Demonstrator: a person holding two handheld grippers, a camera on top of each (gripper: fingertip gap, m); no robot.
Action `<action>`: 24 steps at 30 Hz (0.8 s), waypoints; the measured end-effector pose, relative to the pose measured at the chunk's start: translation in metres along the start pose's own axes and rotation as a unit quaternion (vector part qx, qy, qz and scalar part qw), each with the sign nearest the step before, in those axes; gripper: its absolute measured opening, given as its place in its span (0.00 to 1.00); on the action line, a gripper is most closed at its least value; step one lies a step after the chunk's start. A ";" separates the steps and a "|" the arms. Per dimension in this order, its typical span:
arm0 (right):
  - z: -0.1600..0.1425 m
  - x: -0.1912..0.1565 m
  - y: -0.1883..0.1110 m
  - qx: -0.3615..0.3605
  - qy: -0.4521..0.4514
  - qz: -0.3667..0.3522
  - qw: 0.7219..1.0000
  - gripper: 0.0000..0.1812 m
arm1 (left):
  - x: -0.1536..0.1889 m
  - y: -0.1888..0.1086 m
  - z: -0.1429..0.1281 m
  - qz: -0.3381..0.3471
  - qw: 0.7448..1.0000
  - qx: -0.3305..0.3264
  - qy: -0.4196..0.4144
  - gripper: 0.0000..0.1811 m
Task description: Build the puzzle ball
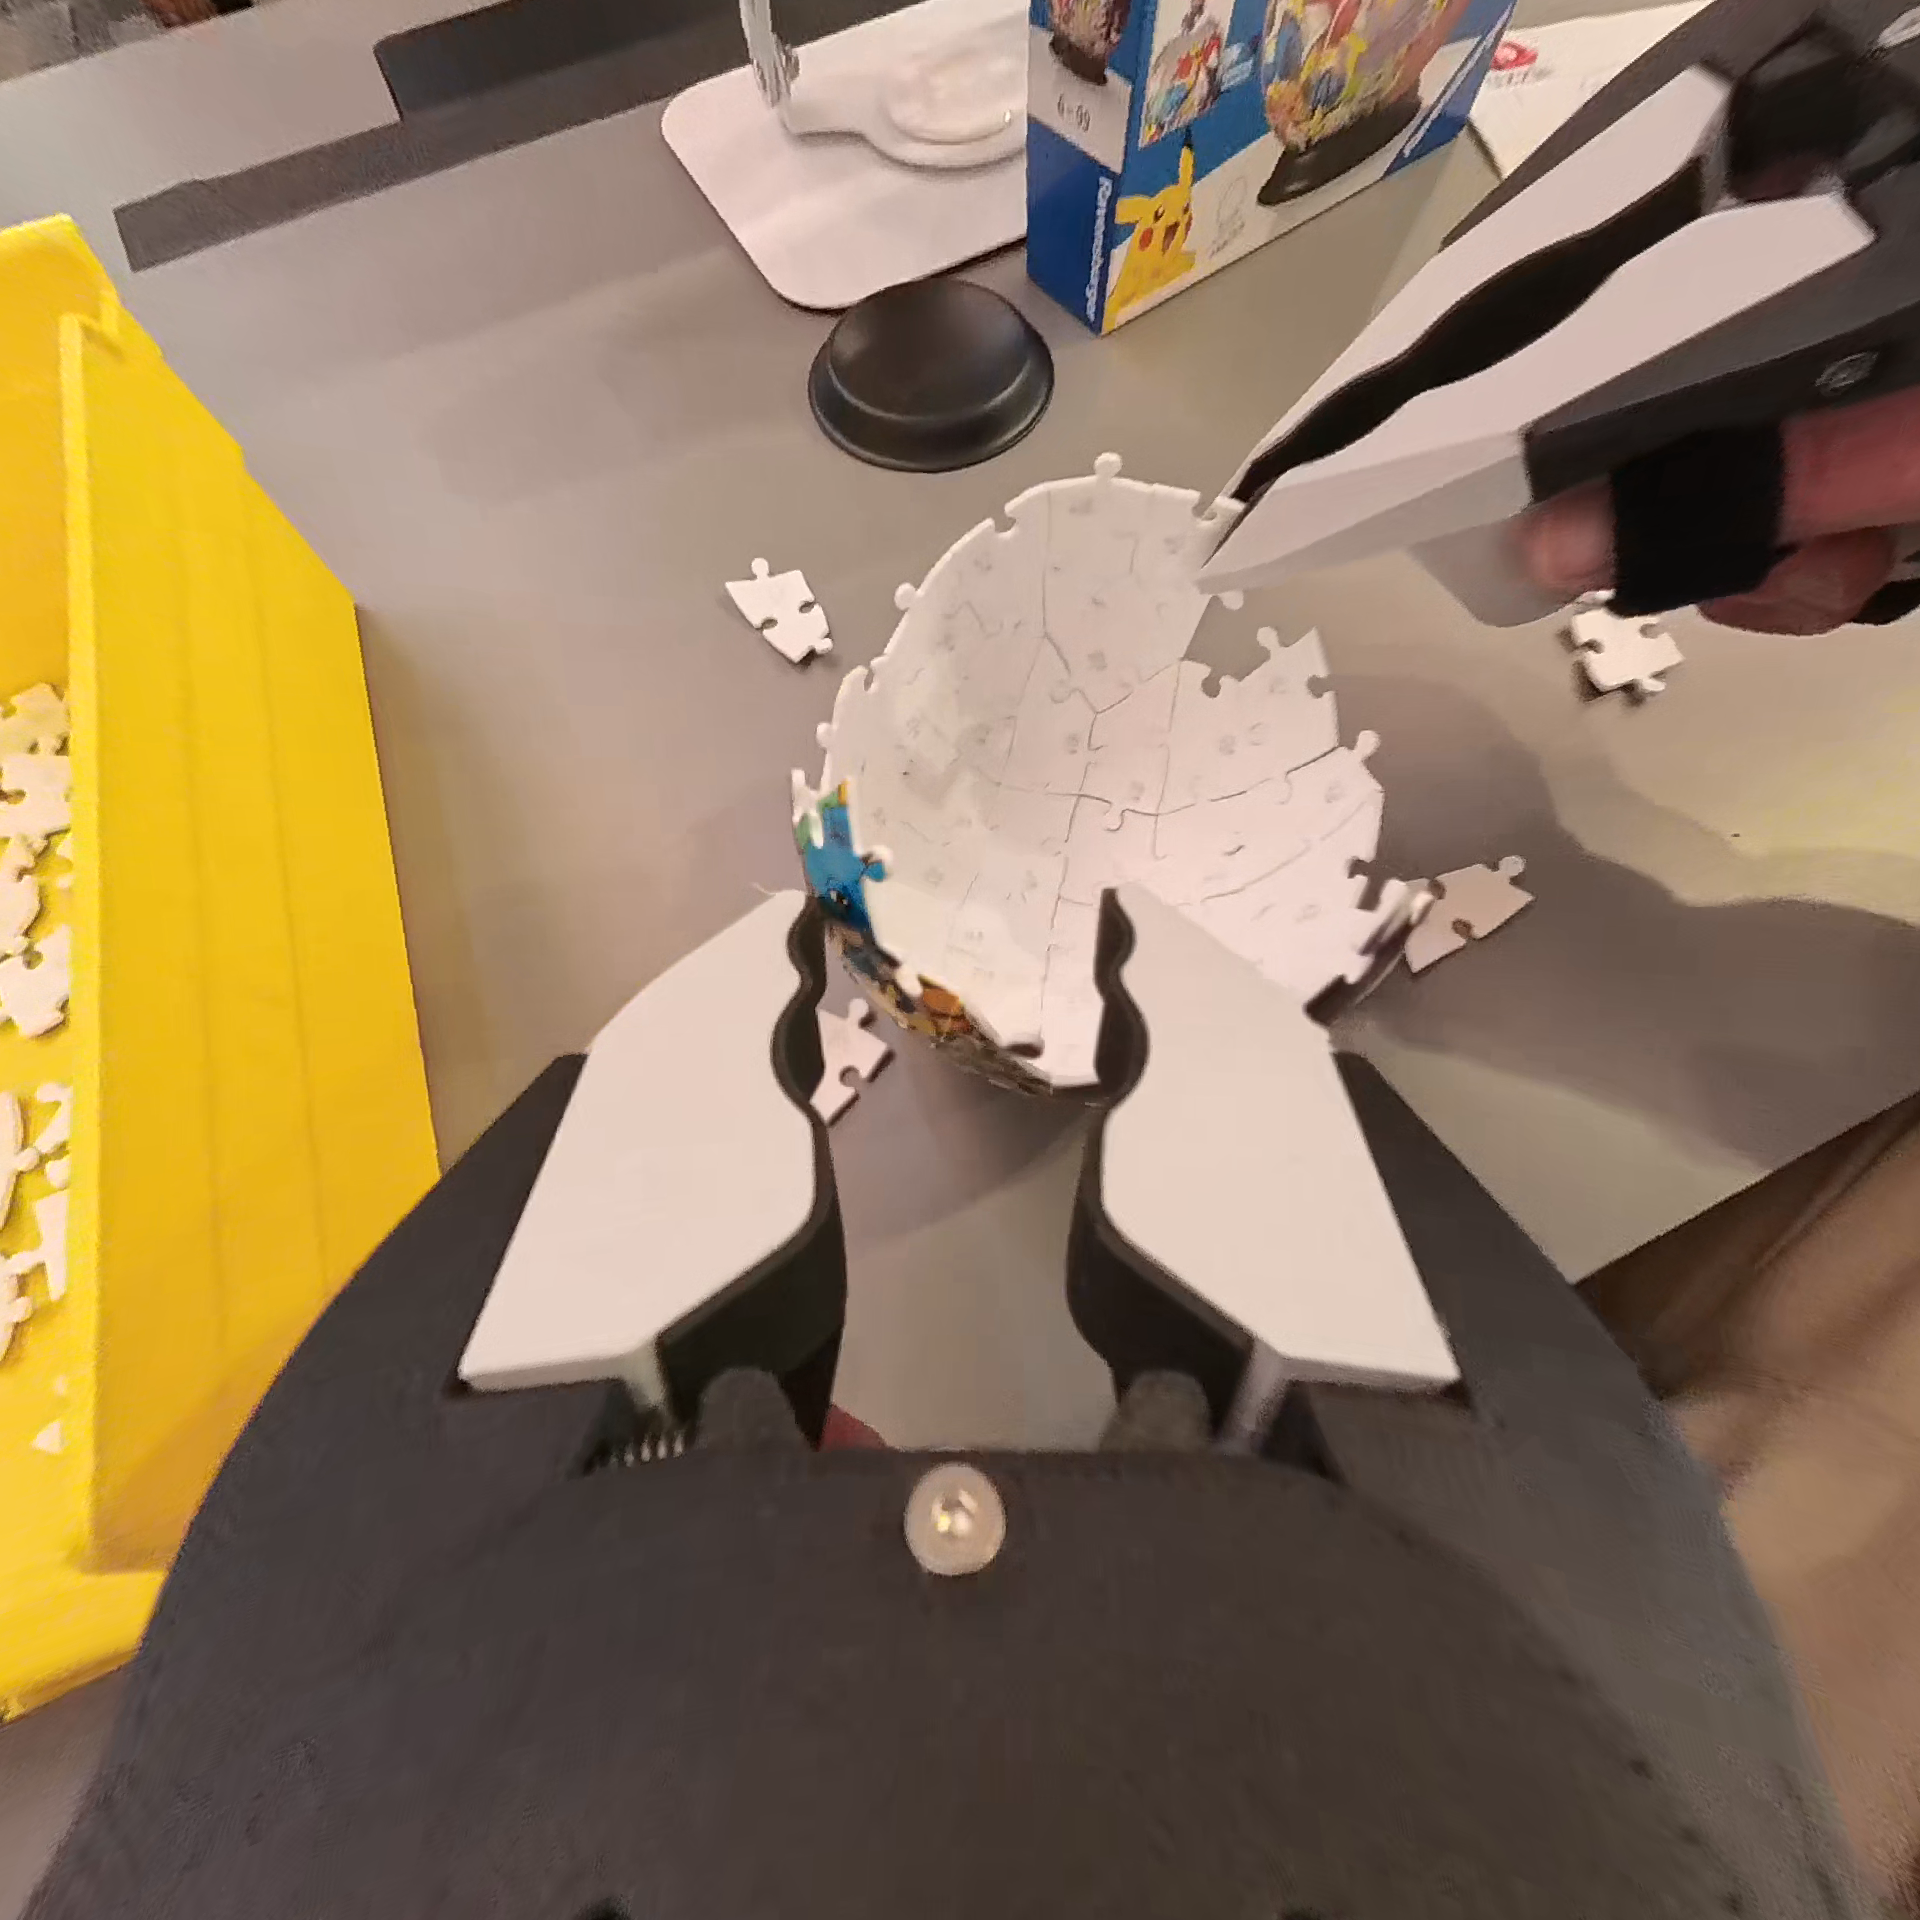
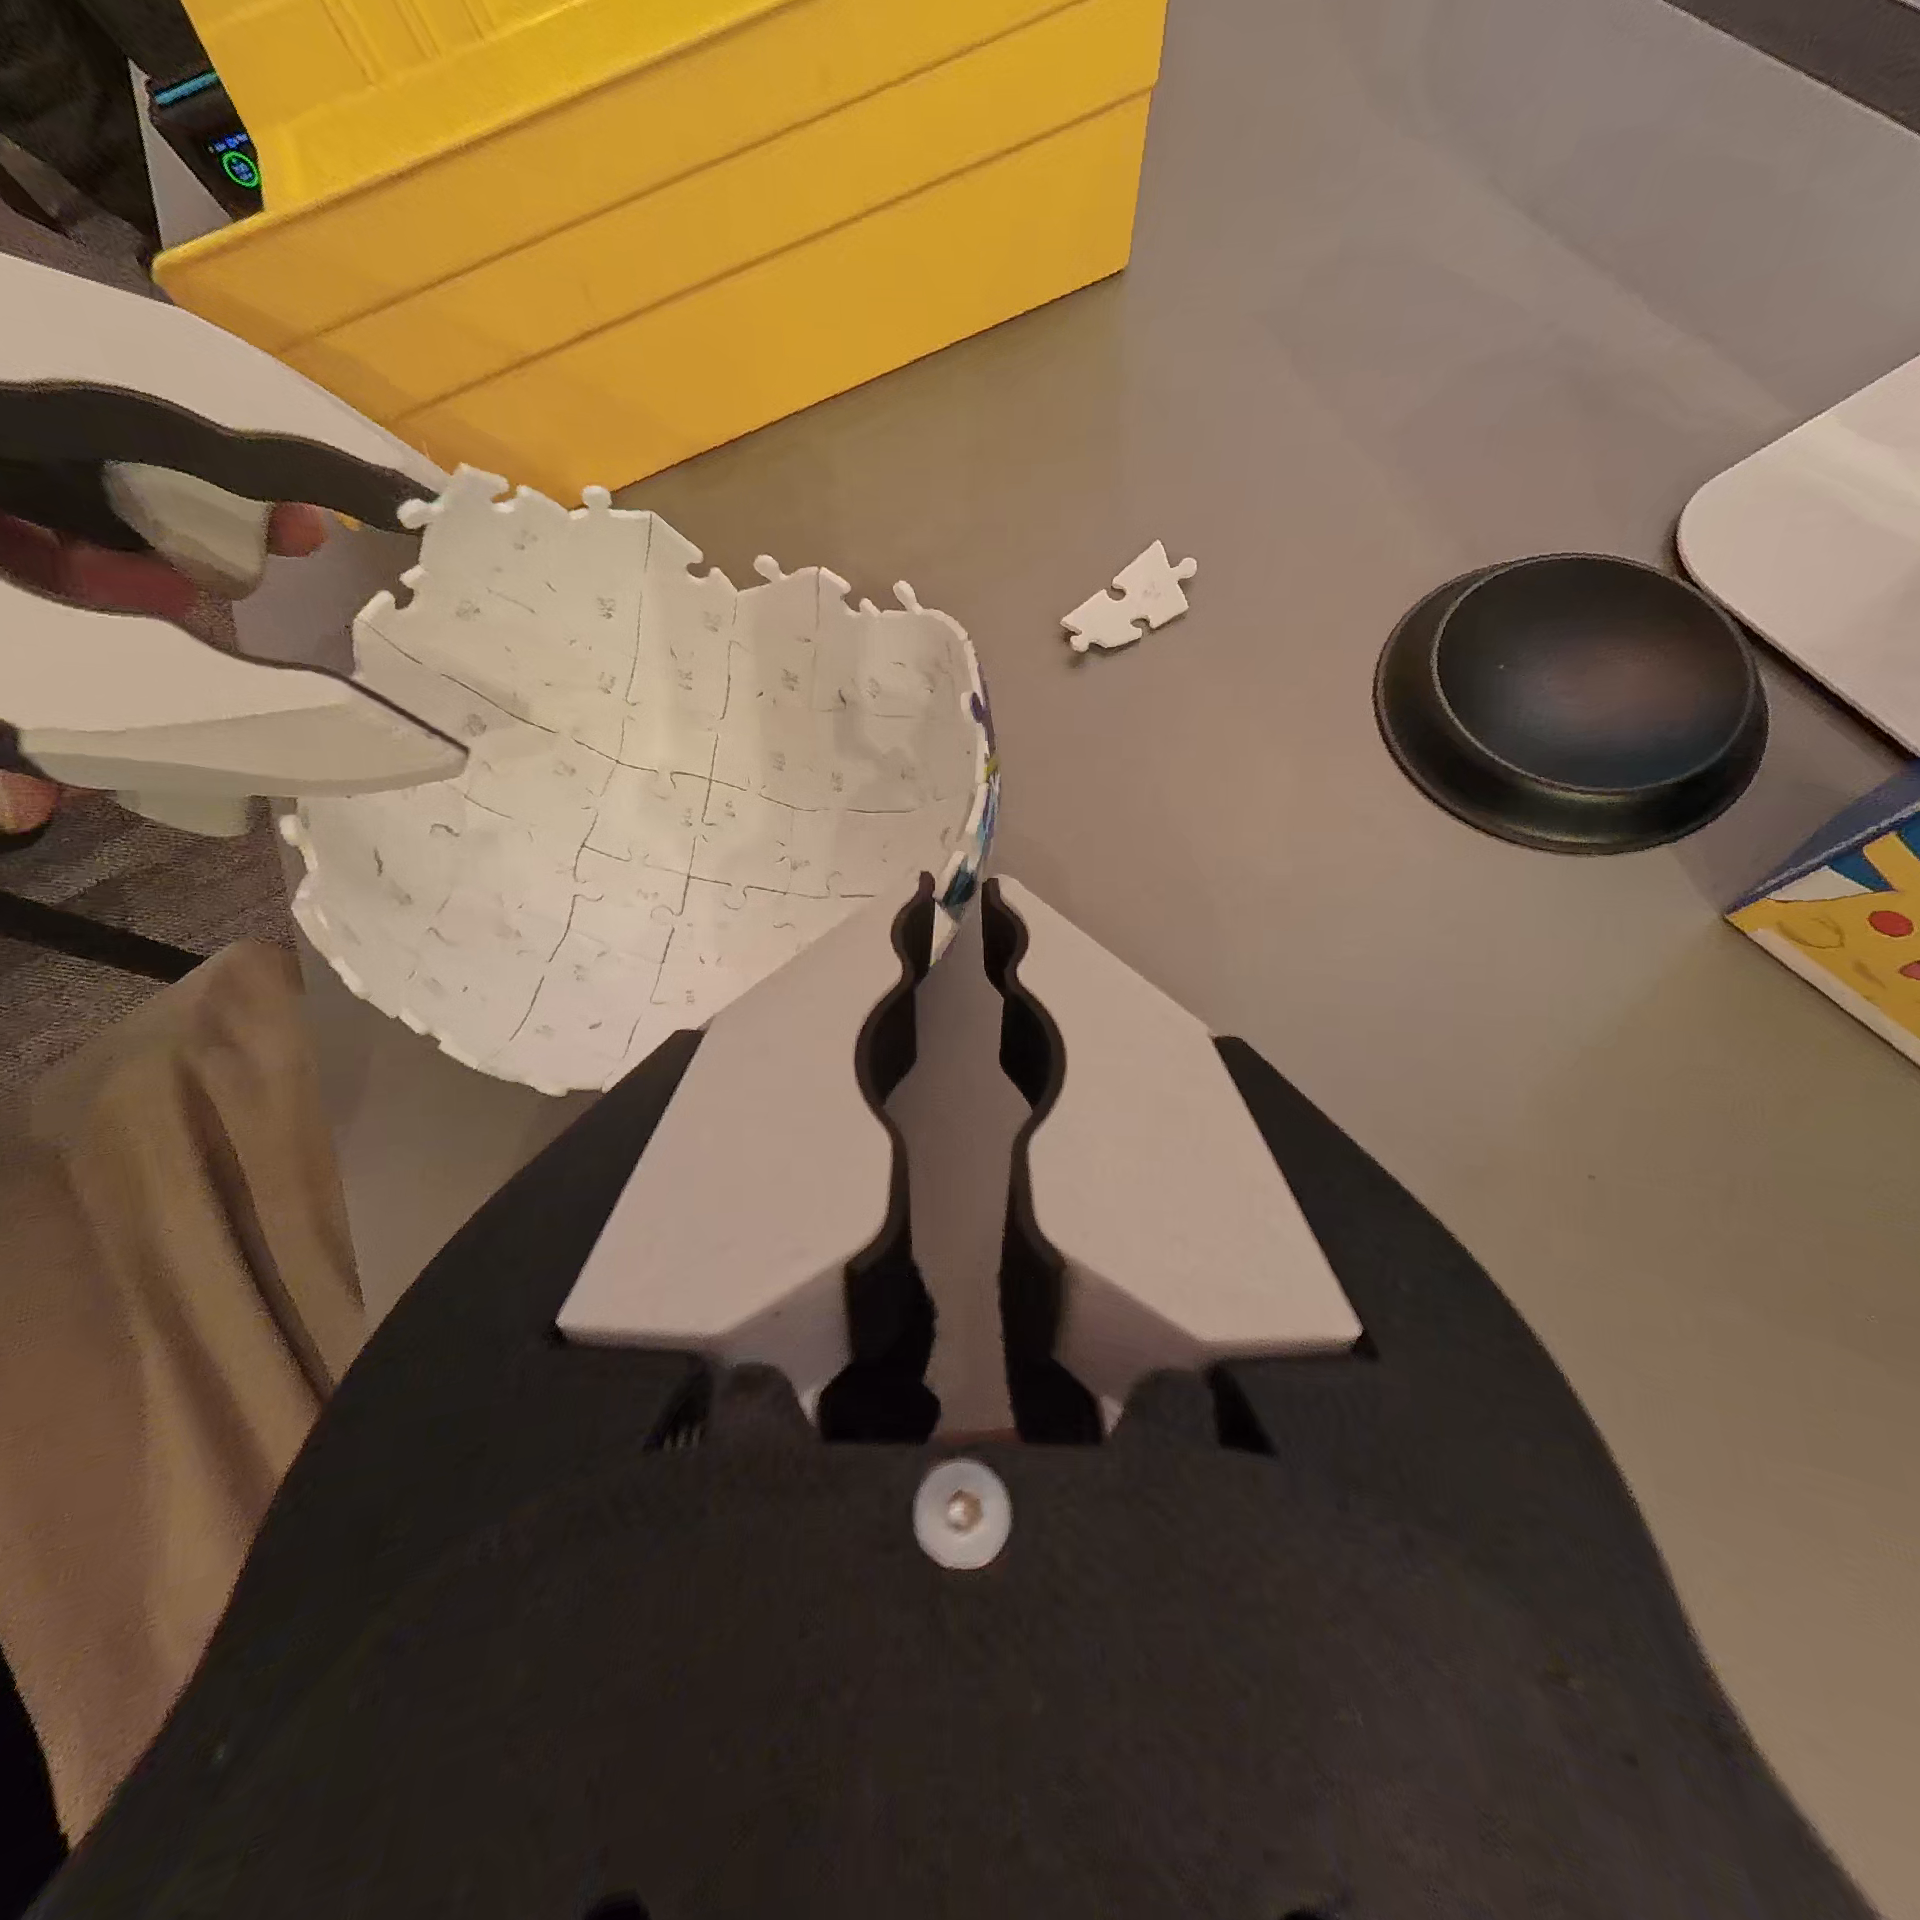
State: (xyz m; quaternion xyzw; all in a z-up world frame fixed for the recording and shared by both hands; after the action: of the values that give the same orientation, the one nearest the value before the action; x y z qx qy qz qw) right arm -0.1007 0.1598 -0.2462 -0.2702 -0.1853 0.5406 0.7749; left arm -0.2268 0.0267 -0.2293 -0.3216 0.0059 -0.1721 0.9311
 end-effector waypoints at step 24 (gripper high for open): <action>0.005 -0.004 -0.012 0.013 0.007 -0.007 1.000 0.06 | -0.035 0.020 0.006 0.108 0.991 -0.081 0.007 0.03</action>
State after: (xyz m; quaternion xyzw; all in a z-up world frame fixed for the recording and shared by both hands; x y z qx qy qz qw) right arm -0.0964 0.1539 -0.2344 -0.2623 -0.1750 0.5360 0.7831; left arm -0.2525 0.0559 -0.2398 -0.3924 0.0614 -0.0722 0.9149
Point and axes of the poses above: each gripper's, where its closed fingertips meet, y out along the fingers, z out of its top, x = y × z across the jaws, the point moved 7 cm from there along -y, back along the fingers, and after that the axes turned 13 degrees about -z, right-handed, at the moved point
